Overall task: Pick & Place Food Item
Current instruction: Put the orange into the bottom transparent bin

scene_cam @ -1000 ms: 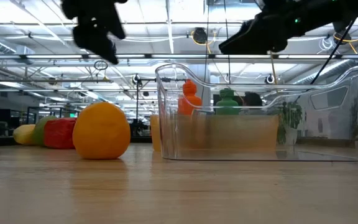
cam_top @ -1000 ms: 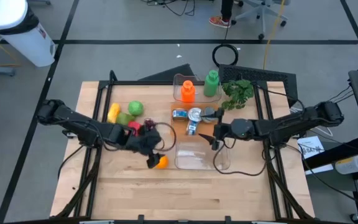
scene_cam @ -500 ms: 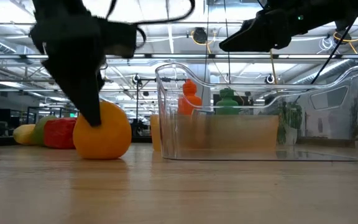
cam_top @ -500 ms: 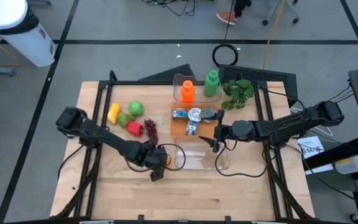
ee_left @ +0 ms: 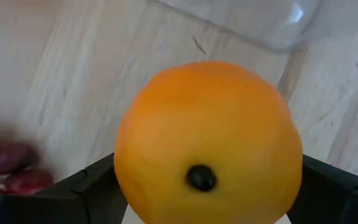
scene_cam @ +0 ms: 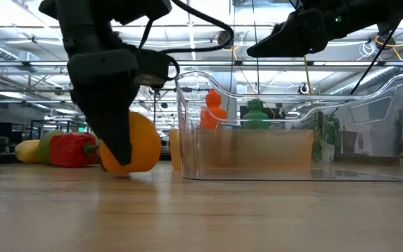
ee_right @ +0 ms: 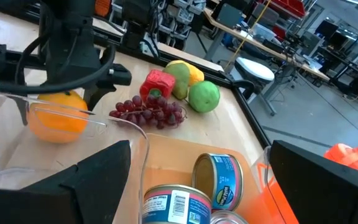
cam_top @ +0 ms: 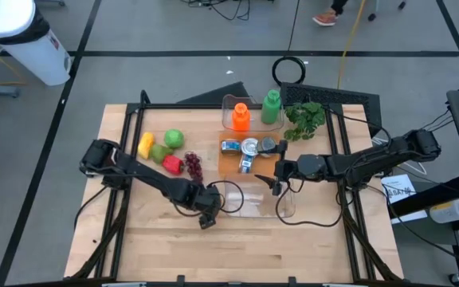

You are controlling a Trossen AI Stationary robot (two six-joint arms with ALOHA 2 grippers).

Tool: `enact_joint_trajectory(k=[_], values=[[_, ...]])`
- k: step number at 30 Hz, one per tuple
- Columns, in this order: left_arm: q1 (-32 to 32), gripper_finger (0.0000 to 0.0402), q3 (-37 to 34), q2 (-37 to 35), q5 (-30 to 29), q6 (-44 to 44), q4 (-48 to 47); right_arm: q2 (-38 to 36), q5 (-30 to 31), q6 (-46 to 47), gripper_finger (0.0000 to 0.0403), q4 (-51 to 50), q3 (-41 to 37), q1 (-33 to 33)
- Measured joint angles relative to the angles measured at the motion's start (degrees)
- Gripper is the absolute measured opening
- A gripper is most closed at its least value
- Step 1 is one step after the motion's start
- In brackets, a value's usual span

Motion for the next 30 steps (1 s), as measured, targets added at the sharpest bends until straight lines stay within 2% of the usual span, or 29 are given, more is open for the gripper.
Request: enact_joint_trajectory(k=[6,12,18,21,24,30], values=[[0.03,0.031,0.0,-3.41,-0.4,1.06,-0.11,0.0,0.0,1.24,0.0363,-0.25,0.0,-0.01],[0.01,0.0305,0.02,-12.58,-0.63,3.52,-0.11,0.0,0.0,1.24,0.0363,-0.27,-0.02,-0.01],[0.26,0.0311,0.09,-21.56,-7.88,8.89,5.55,0.0,0.0,1.25,0.0363,-0.25,-0.02,0.0],[1.59,0.0316,0.15,-21.92,-7.55,13.86,11.71,0.0,0.0,1.26,0.0363,0.04,-0.02,0.01],[3.94,0.0306,0.18,-19.49,-4.06,16.82,15.68,0.0,0.0,1.26,0.0363,0.22,-0.04,0.01],[8.53,0.0302,1.23,-13.79,-0.49,17.96,16.24,0.0,0.0,1.44,0.0363,1.05,-0.07,0.01]])
